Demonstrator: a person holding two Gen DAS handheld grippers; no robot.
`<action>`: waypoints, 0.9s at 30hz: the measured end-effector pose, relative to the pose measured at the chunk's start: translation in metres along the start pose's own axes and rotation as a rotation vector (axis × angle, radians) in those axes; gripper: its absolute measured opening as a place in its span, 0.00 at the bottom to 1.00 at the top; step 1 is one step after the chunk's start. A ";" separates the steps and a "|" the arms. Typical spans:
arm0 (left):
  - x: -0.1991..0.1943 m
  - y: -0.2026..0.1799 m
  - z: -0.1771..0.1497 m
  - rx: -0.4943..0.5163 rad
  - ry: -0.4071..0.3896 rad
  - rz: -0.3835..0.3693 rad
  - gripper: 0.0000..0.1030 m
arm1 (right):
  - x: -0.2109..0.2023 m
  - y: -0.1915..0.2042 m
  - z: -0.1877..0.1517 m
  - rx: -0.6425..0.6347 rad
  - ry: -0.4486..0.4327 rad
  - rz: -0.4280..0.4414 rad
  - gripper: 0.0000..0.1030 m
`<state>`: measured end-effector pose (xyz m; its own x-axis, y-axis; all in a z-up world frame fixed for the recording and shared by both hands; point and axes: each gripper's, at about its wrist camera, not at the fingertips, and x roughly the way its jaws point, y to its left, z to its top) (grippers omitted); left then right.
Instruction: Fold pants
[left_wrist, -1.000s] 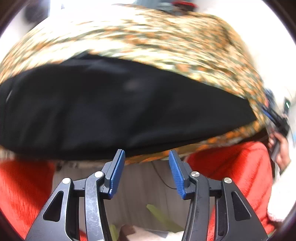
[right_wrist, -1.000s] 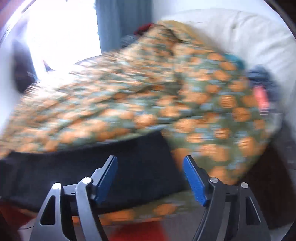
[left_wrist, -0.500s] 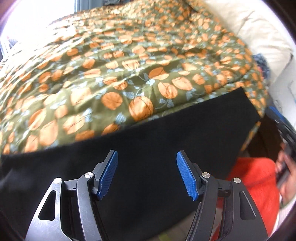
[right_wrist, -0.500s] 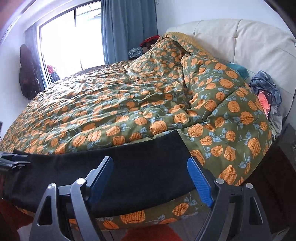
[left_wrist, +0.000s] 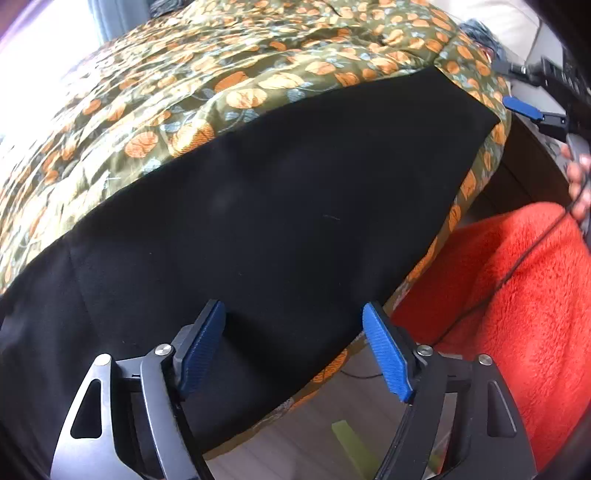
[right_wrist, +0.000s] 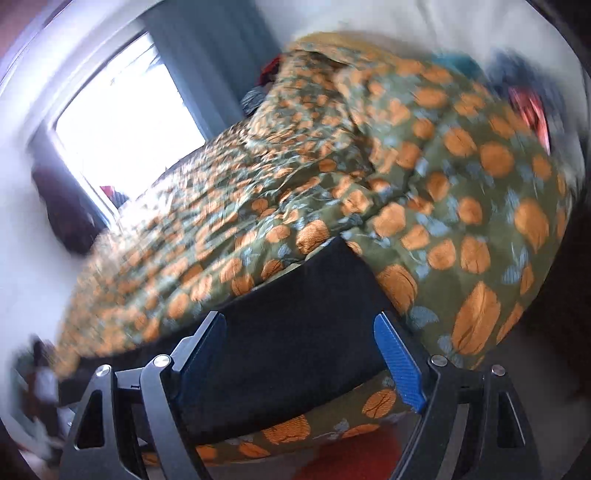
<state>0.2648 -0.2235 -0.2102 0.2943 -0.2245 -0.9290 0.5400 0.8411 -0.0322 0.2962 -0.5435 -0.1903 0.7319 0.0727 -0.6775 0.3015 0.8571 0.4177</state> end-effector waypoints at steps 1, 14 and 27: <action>0.001 0.002 0.000 -0.016 0.000 -0.008 0.77 | -0.003 -0.015 0.004 0.071 0.006 0.015 0.80; -0.005 0.031 0.000 -0.206 -0.021 -0.065 0.76 | 0.053 -0.090 -0.007 0.441 0.304 0.251 0.79; -0.012 0.027 -0.003 -0.159 -0.045 -0.085 0.78 | 0.022 -0.004 0.024 0.103 0.194 0.157 0.11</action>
<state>0.2737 -0.1963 -0.2016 0.2901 -0.3168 -0.9030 0.4337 0.8847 -0.1710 0.3253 -0.5572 -0.1922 0.6469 0.3054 -0.6987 0.2614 0.7719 0.5795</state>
